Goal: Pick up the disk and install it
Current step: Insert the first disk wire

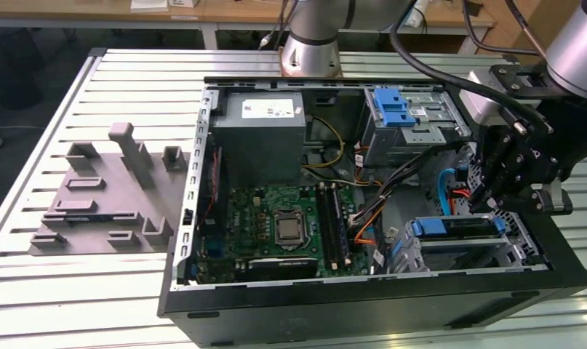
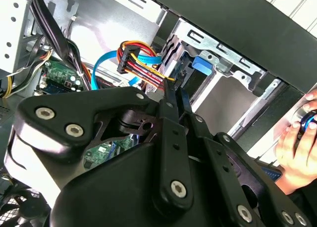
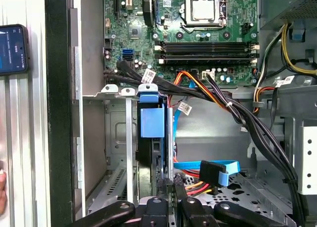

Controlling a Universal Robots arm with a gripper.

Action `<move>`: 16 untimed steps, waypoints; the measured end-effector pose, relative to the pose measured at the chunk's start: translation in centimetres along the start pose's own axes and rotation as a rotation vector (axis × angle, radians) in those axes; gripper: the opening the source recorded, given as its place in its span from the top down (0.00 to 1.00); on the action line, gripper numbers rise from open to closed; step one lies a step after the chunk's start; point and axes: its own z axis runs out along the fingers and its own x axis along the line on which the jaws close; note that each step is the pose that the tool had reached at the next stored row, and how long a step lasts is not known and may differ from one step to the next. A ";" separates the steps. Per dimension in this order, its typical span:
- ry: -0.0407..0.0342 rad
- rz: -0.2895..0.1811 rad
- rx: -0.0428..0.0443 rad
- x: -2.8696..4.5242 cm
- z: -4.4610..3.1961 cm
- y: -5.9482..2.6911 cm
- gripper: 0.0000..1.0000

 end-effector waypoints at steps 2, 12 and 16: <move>-0.0001 0.000 -0.0022 0.00 0.01 0.00 0.83; 0.0000 0.000 -0.0037 0.21 0.13 0.00 0.83; 0.0001 0.000 -0.0065 0.24 0.22 0.00 0.83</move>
